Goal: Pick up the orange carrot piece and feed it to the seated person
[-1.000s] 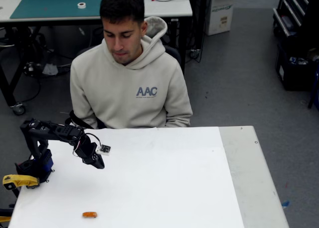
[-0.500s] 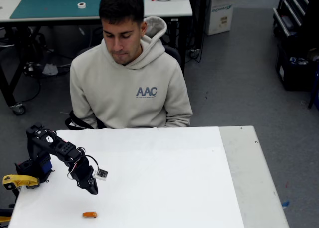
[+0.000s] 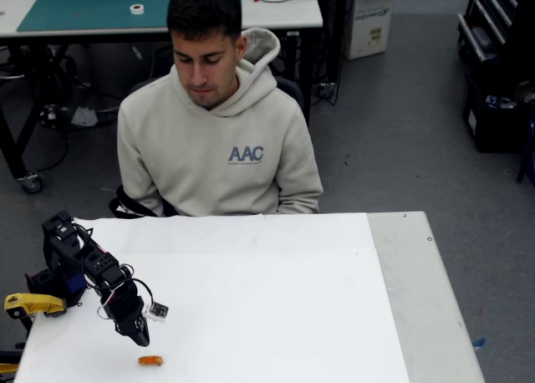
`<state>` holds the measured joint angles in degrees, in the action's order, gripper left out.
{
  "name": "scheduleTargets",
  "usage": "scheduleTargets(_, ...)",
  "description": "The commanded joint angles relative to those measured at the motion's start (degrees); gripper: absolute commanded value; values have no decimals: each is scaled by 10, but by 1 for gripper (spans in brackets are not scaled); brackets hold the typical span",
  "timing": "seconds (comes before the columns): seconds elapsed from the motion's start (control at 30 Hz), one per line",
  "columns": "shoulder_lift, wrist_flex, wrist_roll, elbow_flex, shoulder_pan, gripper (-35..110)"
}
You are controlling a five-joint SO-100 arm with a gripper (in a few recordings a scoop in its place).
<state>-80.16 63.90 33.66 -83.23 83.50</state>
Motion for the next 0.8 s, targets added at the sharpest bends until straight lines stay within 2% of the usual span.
scheduleTargets(0.0,1,2,11,50,13,-2)
scheduleTargets(0.77,12,1,12,50,13,-1)
